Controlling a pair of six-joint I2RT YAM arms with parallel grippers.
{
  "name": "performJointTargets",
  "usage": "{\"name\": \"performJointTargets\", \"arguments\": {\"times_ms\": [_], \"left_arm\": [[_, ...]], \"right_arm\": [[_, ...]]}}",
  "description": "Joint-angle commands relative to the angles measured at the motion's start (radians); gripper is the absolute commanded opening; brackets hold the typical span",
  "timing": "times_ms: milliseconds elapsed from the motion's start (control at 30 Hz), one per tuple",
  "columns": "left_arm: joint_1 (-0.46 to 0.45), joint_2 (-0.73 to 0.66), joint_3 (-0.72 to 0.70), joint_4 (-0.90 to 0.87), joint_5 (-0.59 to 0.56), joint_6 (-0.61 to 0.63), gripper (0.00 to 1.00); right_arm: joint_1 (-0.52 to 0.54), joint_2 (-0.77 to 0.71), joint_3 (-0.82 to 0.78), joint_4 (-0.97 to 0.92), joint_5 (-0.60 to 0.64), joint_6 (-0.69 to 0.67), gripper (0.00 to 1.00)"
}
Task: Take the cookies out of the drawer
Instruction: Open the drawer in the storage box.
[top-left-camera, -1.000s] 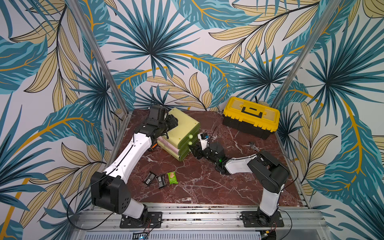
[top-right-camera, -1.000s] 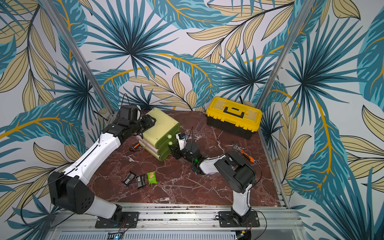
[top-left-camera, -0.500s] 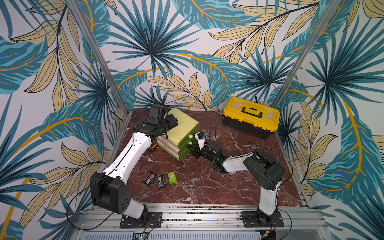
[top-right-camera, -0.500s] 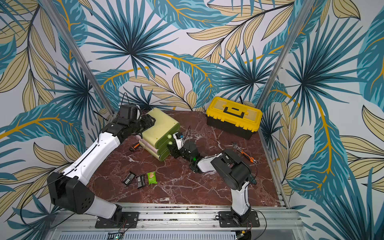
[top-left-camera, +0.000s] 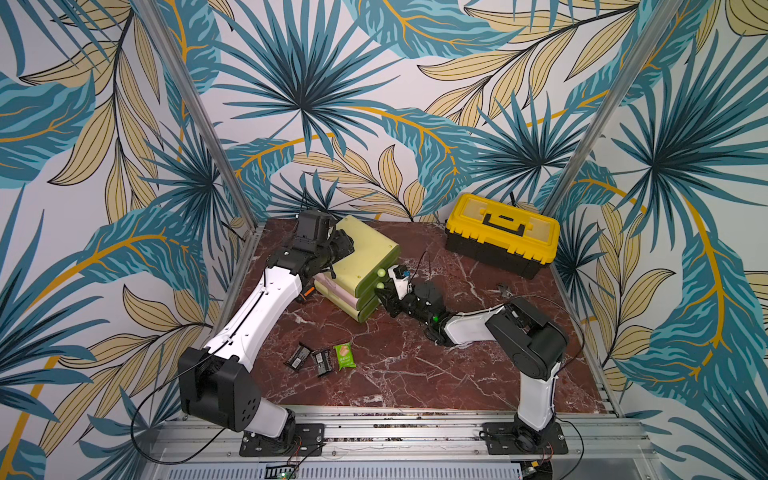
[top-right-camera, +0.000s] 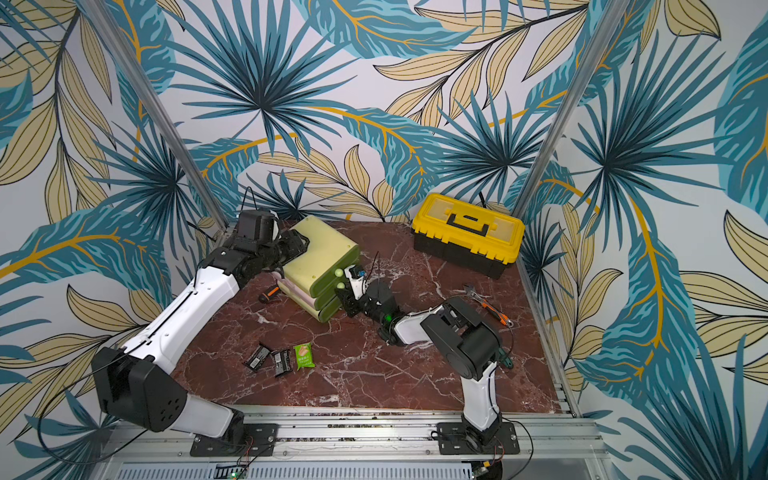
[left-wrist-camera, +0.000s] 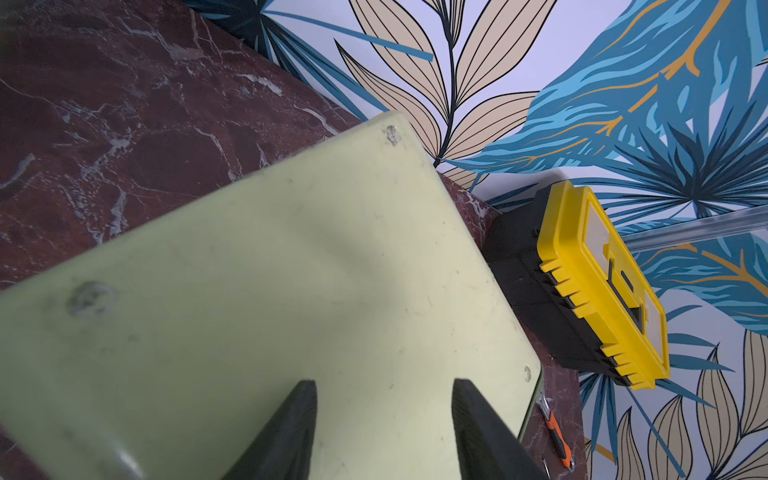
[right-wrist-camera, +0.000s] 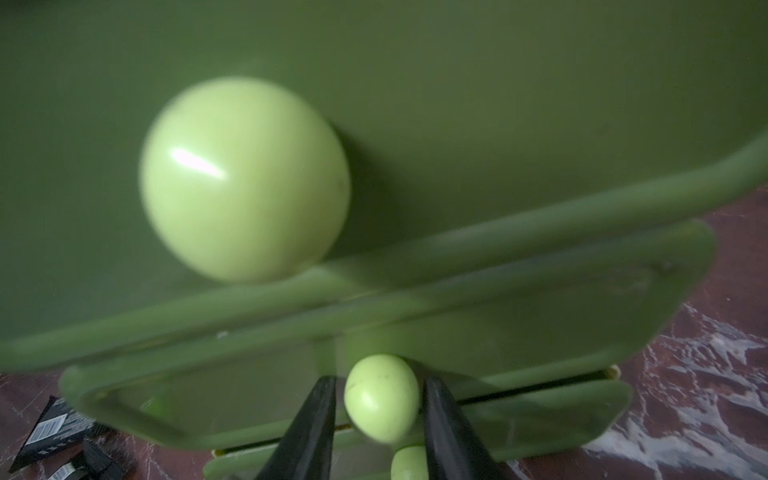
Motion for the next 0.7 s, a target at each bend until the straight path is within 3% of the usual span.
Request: {"name": "performJointTargets", "arguments": {"times_ms": [0, 167, 267, 333, 667], "left_arm": [[0.006, -0.004, -0.046, -0.058, -0.019, -0.011, 0.56], [0.004, -0.009, -0.048, -0.059, -0.025, -0.015, 0.56], [0.005, -0.009, -0.050, -0.057, -0.025, -0.015, 0.56], [0.006, -0.009, -0.051, -0.057, -0.025, -0.015, 0.56], [0.007, -0.009, -0.059, -0.054, -0.026, -0.015, 0.56]], "right_arm": [[-0.003, -0.014, -0.007, 0.019, 0.004, -0.020, 0.36], [-0.002, -0.025, -0.013, 0.018, -0.001, -0.022, 0.34], [-0.001, -0.029, -0.012, 0.012, 0.007, -0.022, 0.43], [-0.001, -0.029, -0.010, 0.010, 0.016, -0.029, 0.43], [-0.003, -0.037, -0.005, 0.010, 0.018, -0.033, 0.29]]}}
